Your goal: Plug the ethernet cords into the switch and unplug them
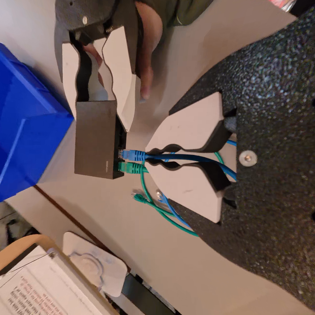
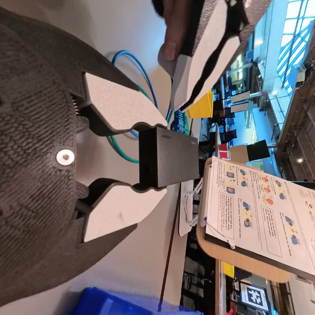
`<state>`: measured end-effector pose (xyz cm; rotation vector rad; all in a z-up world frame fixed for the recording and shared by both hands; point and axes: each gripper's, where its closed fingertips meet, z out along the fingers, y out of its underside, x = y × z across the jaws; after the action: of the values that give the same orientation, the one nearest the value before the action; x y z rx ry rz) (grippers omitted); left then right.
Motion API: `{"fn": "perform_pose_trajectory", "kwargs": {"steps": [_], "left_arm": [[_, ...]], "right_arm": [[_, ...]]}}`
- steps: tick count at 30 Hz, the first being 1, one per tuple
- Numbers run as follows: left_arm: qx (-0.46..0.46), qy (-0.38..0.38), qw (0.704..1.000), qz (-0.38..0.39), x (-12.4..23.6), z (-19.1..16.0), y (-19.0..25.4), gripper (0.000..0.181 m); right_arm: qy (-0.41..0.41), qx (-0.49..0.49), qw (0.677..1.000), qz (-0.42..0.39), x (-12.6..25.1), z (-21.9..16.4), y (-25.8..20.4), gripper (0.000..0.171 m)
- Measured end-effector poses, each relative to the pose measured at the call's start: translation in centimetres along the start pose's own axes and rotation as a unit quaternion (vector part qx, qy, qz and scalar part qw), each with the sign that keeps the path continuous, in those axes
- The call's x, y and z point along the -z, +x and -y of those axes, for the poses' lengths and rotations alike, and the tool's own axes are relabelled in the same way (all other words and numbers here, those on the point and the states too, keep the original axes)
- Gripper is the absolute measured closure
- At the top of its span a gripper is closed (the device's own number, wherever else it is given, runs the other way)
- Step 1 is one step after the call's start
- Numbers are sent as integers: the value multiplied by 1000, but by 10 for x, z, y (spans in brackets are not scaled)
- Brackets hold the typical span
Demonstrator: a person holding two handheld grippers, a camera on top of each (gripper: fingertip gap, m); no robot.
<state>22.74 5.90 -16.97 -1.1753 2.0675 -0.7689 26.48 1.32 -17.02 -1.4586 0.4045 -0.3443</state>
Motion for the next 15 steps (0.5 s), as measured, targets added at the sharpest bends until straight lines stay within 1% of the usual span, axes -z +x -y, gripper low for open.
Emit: {"fn": "perform_pose_trajectory", "kwargs": {"steps": [3,8,15], "left_arm": [[3,61,998,8,1,5,2,177],[-12,106,994,15,4,7,2,177],[-114,92,987,61,4,12,0,177]], "right_arm": [[5,-11,1000,7,1,1,1,110],[0,-18,1000,22,1,0,-2,109],[1,-19,1000,16,1,0,-1,109]]}}
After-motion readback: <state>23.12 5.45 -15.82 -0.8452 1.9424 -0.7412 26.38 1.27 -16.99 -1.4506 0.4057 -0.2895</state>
